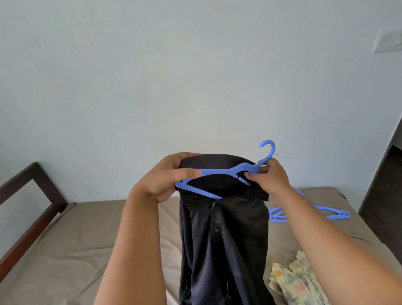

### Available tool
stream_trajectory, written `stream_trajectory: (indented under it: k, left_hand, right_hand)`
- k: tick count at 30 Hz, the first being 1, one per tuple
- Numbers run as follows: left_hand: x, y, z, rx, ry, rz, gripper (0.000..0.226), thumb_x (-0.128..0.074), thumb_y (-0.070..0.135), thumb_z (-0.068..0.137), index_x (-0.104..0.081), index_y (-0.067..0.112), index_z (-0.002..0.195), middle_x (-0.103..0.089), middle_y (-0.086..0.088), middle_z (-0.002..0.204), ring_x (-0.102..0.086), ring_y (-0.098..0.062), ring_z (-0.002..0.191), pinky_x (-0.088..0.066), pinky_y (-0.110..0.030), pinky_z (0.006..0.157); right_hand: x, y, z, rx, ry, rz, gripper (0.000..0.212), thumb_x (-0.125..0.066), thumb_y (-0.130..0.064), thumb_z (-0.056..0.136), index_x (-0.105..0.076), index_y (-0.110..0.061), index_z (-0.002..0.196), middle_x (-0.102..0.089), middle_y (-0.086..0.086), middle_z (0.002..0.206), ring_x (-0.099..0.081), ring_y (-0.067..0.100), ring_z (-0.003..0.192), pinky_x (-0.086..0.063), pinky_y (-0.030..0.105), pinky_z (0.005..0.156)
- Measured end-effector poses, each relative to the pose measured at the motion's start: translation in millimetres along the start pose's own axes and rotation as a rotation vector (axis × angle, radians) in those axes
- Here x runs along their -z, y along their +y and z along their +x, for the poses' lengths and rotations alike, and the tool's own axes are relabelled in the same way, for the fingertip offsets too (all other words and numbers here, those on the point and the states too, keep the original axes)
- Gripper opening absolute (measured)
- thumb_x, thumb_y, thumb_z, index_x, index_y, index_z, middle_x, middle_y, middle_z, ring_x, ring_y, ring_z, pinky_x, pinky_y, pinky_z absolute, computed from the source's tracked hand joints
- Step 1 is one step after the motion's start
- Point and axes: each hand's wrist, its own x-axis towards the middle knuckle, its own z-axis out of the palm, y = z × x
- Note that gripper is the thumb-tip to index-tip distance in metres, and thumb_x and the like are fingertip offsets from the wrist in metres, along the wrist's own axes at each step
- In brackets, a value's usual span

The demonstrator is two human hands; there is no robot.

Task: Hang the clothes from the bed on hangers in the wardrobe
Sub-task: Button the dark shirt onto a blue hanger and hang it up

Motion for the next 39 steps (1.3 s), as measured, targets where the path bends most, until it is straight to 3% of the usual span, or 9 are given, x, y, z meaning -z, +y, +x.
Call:
stream_trajectory:
  k: [4, 9, 14, 19, 23, 29, 33, 36, 39]
  left_hand:
    - [15.0, -0.2, -3.7, -0.018, 0.152, -0.046, 0.077, -0.091, 0.040, 0.055, -0.064, 0.005, 0.118, -0.068, -0.014, 0.116, -0.066, -0.026, 0.108, -0.054, -0.031, 0.090]
    - [22.7, -5.1, -0.2, 0.104, 0.512, 0.240, 0.044, -0.090, 0.028, 0.060, -0.070, 0.001, 0.088, -0.070, -0.018, 0.084, -0.066, -0.025, 0.077, -0.060, -0.039, 0.072]
    - [22.9, -15.1, 8.1, 0.071, 0.649, 0.385, 0.040, -0.085, 0.035, 0.070, -0.067, 0.001, 0.080, -0.067, -0.022, 0.080, -0.058, -0.020, 0.066, -0.053, -0.039, 0.066]
    - [14.9, -20.3, 15.3, -0.001, 0.736, 0.715, 0.027, -0.067, 0.040, 0.088, -0.064, 0.014, 0.082, -0.063, 0.003, 0.074, -0.056, -0.014, 0.071, -0.042, -0.023, 0.060]
    - [-3.0, -18.0, 23.7, -0.130, 0.784, 0.943, 0.022, -0.059, 0.040, 0.092, -0.063, 0.019, 0.085, -0.062, 0.009, 0.082, -0.054, -0.012, 0.080, -0.036, -0.024, 0.067]
    - [-53.4, -15.0, 44.5, -0.154, 0.614, 0.844, 0.020, -0.052, 0.027, 0.098, -0.051, 0.010, 0.087, -0.051, 0.001, 0.075, -0.047, -0.016, 0.068, -0.035, -0.028, 0.063]
    - [-40.2, -2.8, 31.0, -0.151, 0.507, 0.477, 0.026, -0.066, 0.043, 0.088, -0.055, 0.019, 0.089, -0.056, 0.009, 0.076, -0.047, -0.004, 0.058, -0.039, -0.018, 0.059]
    - [-18.3, -11.4, 19.4, -0.159, 0.620, 0.910, 0.065, -0.068, 0.075, 0.063, -0.056, 0.029, 0.107, -0.059, 0.013, 0.108, -0.051, -0.010, 0.100, -0.041, -0.027, 0.086]
    - [-5.4, -15.0, 20.0, 0.013, 0.301, 1.075, 0.094, -0.077, 0.073, 0.053, -0.044, 0.035, 0.132, -0.049, 0.012, 0.134, -0.040, -0.018, 0.128, -0.034, -0.041, 0.105]
  right_hand:
    - [12.9, 0.3, 3.0, -0.018, -0.289, 0.557, 0.065, -0.075, -0.004, 0.080, -0.038, -0.018, 0.131, -0.065, 0.009, 0.097, -0.064, 0.020, 0.094, -0.046, 0.026, 0.086]
    - [20.9, -1.6, 9.7, 0.106, 0.040, 0.521, 0.007, -0.061, -0.016, 0.094, -0.055, -0.015, 0.089, -0.053, 0.008, 0.069, -0.056, 0.018, 0.063, -0.050, 0.038, 0.075]
    - [22.0, -20.1, 8.9, 0.227, 0.097, 0.416, 0.018, -0.042, -0.009, 0.101, -0.049, -0.018, 0.087, -0.044, 0.005, 0.066, -0.040, 0.013, 0.051, -0.052, 0.030, 0.060]
    - [14.3, -26.1, 4.1, 0.355, 0.294, 0.108, 0.003, -0.038, -0.012, 0.101, -0.041, -0.013, 0.100, -0.057, -0.005, 0.104, -0.054, 0.008, 0.045, -0.053, 0.025, 0.054]
    - [-5.5, -29.6, -2.3, 0.473, 0.308, -0.002, 0.013, -0.040, -0.024, 0.103, -0.034, -0.015, 0.096, -0.057, 0.000, 0.093, -0.056, 0.029, 0.058, -0.046, 0.026, 0.051]
    - [-34.4, -72.0, -6.4, 0.511, 0.364, 0.052, 0.015, -0.037, -0.021, 0.104, -0.033, -0.010, 0.094, -0.050, 0.001, 0.081, -0.048, 0.001, 0.065, -0.035, 0.006, 0.051]
    - [-19.7, -96.9, 5.4, 0.508, 0.431, 0.123, 0.007, -0.033, -0.009, 0.103, -0.031, -0.014, 0.098, -0.055, 0.003, 0.100, -0.056, 0.009, 0.087, -0.038, 0.002, 0.060]
    - [-7.8, -112.9, 11.8, 0.494, 0.457, 0.180, 0.010, -0.032, -0.005, 0.102, -0.031, -0.014, 0.099, -0.054, 0.002, 0.107, -0.056, 0.010, 0.097, -0.039, 0.001, 0.063]
    - [-7.9, -122.5, 13.6, 0.448, 0.445, 0.232, 0.010, -0.033, -0.004, 0.101, -0.033, -0.014, 0.099, -0.054, 0.002, 0.108, -0.055, 0.010, 0.098, -0.039, 0.000, 0.062]
